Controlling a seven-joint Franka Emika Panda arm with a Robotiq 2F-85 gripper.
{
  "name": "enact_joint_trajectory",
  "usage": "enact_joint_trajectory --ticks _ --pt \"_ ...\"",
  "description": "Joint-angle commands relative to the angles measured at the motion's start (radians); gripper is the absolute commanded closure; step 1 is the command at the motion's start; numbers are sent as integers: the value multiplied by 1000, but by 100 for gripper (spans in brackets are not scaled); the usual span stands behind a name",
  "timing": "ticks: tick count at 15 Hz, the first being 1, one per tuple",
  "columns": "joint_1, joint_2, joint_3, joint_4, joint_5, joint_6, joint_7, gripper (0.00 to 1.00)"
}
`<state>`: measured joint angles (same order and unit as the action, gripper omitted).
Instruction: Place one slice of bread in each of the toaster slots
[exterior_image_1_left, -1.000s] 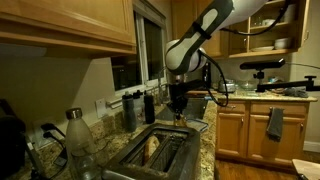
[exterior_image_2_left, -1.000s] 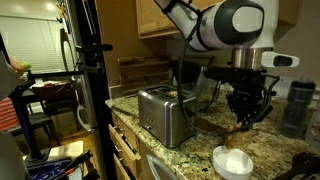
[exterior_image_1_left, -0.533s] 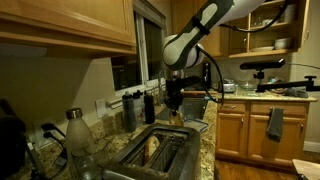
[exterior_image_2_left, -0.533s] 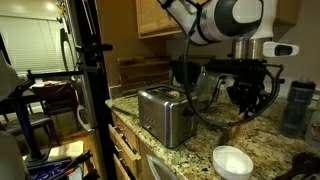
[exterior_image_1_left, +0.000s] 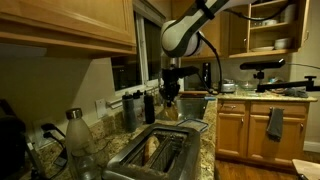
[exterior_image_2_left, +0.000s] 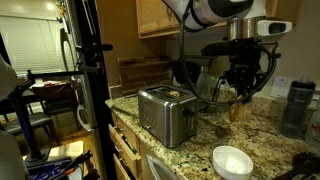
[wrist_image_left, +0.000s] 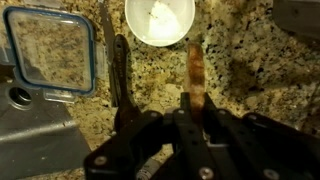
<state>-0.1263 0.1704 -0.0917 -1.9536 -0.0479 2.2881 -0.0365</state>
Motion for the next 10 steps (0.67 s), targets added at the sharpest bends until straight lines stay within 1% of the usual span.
enact_joint_trajectory --ticks 1,10 --pt "16 -71 6 -41 -3 -20 -18 92" --pt "41 -91 36 -31 -1 -48 -64 92"
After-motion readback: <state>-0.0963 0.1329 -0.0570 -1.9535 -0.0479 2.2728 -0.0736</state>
